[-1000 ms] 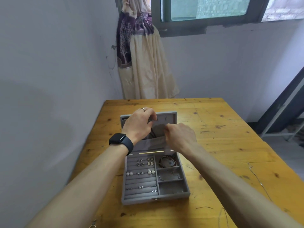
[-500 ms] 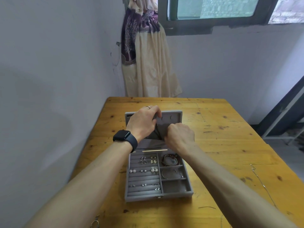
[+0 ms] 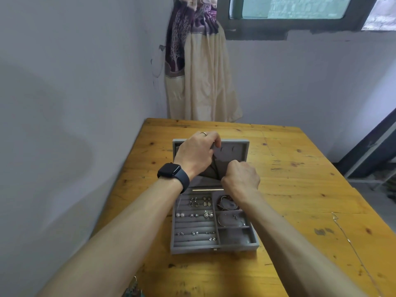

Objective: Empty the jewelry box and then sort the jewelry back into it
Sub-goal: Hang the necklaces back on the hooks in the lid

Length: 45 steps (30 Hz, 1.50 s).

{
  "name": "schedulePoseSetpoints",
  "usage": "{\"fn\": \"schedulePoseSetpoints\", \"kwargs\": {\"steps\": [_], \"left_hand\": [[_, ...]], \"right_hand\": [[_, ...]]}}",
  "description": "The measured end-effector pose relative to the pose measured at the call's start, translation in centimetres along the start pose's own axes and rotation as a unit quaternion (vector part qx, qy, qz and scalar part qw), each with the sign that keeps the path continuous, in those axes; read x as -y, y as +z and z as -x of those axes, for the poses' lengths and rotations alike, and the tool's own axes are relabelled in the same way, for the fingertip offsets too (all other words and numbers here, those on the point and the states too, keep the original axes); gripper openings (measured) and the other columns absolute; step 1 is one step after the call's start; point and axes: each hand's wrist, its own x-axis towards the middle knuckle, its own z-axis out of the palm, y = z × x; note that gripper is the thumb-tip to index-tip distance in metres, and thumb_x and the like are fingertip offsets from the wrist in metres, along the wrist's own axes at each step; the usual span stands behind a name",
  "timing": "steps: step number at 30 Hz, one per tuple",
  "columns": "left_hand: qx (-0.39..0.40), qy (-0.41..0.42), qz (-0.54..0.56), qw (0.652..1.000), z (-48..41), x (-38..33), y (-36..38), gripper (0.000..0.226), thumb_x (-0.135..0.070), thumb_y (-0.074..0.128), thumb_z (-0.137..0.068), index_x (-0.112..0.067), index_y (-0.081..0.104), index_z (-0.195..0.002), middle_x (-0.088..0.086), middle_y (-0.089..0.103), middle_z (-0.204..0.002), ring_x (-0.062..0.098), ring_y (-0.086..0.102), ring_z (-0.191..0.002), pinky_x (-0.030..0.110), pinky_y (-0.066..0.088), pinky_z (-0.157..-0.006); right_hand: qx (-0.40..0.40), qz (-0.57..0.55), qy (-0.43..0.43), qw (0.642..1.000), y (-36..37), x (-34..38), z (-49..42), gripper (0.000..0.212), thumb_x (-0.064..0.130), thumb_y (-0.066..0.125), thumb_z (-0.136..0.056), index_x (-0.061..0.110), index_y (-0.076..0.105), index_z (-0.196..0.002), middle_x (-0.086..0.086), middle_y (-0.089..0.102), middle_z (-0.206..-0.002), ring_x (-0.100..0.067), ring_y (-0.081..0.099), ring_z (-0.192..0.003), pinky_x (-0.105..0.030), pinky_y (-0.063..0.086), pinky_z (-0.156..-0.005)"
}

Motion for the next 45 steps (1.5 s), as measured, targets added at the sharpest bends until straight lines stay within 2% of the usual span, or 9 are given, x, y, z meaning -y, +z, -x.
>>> {"fn": "schedulePoseSetpoints", "kwargs": {"steps": [8, 12, 17, 23, 27, 34, 38, 41, 45], "left_hand": [[-0.046, 0.039, -0.001, 0.998, 0.6, 0.2, 0.4, 0.022, -0.002, 0.062, -0.087, -0.021, 0.063, -0.098, -0.004, 0.066, -0.095, 0.020, 0.058, -0.095, 0.038, 0.053, -0.072], [-0.090, 0.075, -0.020, 0.993, 1.0, 0.6, 1.1, 0.026, 0.005, 0.064, -0.082, -0.020, 0.063, -0.091, -0.004, 0.069, -0.093, 0.022, 0.060, -0.091, 0.036, 0.054, -0.073], [-0.117, 0.083, -0.014, 0.990, 1.1, 0.5, 1.4, 0.031, 0.007, 0.067, -0.077, -0.021, 0.063, -0.089, -0.005, 0.069, -0.092, 0.021, 0.061, -0.090, 0.033, 0.051, -0.075], [-0.116, 0.098, -0.014, 0.988, 1.2, 0.8, 1.3, 0.030, 0.006, 0.070, -0.077, -0.021, 0.064, -0.090, -0.005, 0.069, -0.093, 0.021, 0.062, -0.089, 0.033, 0.051, -0.074], [-0.112, 0.104, -0.012, 0.988, 1.4, 0.9, 1.1, 0.029, 0.005, 0.070, -0.079, -0.020, 0.064, -0.092, -0.003, 0.069, -0.093, 0.021, 0.062, -0.088, 0.033, 0.053, -0.072], [-0.106, 0.100, -0.007, 0.989, 1.4, 0.8, 1.0, 0.029, 0.005, 0.071, -0.078, -0.019, 0.064, -0.092, -0.003, 0.069, -0.094, 0.021, 0.063, -0.090, 0.033, 0.052, -0.073], [-0.105, 0.091, -0.007, 0.990, 1.2, 0.8, 1.3, 0.029, 0.005, 0.069, -0.080, -0.021, 0.064, -0.093, -0.004, 0.069, -0.096, 0.020, 0.062, -0.094, 0.033, 0.052, -0.079], [-0.103, 0.088, -0.002, 0.991, 1.3, 0.9, 1.3, 0.028, 0.003, 0.069, -0.080, -0.021, 0.064, -0.093, -0.005, 0.069, -0.098, 0.018, 0.061, -0.095, 0.030, 0.049, -0.081], [-0.090, 0.101, -0.004, 0.991, 1.4, 1.1, 1.1, 0.025, 0.002, 0.069, -0.081, -0.019, 0.064, -0.093, -0.004, 0.070, -0.104, 0.021, 0.062, -0.097, 0.034, 0.052, -0.082]], "right_hand": [[-0.064, -0.047, -0.006, 0.997, 2.2, -0.4, 1.1, 0.023, 0.025, 0.055, -0.093, 0.007, 0.066, -0.101, -0.014, 0.061, -0.107, -0.039, 0.061, -0.094, -0.034, 0.039, -0.068], [-0.111, -0.006, -0.021, 0.994, 2.2, -0.9, 1.5, 0.028, 0.035, 0.054, -0.096, 0.009, 0.064, -0.104, -0.012, 0.057, -0.108, -0.040, 0.063, -0.092, -0.036, 0.037, -0.067], [-0.044, 0.066, 0.008, 0.997, 0.2, 0.0, 0.5, 0.020, 0.028, 0.062, -0.092, 0.013, 0.069, -0.102, -0.010, 0.066, -0.099, -0.034, 0.064, -0.094, -0.032, 0.039, -0.065], [0.034, 0.018, 0.086, 0.996, -1.0, 0.9, -0.4, 0.013, 0.021, 0.066, -0.083, 0.020, 0.056, -0.092, -0.006, 0.059, -0.095, -0.031, 0.062, -0.098, -0.032, 0.043, -0.069], [0.016, -0.035, 0.102, 0.994, 0.1, 0.8, 0.0, 0.013, 0.018, 0.063, -0.082, 0.014, 0.057, -0.093, -0.010, 0.056, -0.089, -0.035, 0.062, -0.099, -0.033, 0.043, -0.070], [0.003, -0.127, 0.075, 0.989, 1.6, -1.3, 0.2, 0.017, 0.029, 0.059, -0.082, 0.013, 0.059, -0.076, -0.007, 0.061, -0.075, -0.031, 0.058, -0.073, -0.030, 0.039, -0.058], [-0.026, -0.300, 0.044, 0.953, 2.1, -2.6, 0.8, 0.021, 0.032, 0.062, -0.086, 0.022, 0.067, -0.068, 0.007, 0.068, -0.069, -0.018, 0.064, -0.067, -0.029, 0.047, -0.054], [-0.024, -0.447, 0.058, 0.893, 2.6, -2.7, 1.3, 0.009, 0.026, 0.067, -0.089, 0.025, 0.071, -0.081, 0.004, 0.070, -0.075, -0.016, 0.066, -0.060, -0.036, 0.058, -0.058], [-0.002, -0.504, 0.060, 0.861, 2.9, -3.2, 1.3, 0.005, 0.020, 0.071, -0.090, 0.017, 0.074, -0.087, 0.002, 0.067, -0.073, -0.018, 0.062, -0.055, -0.044, 0.060, -0.061]]}}
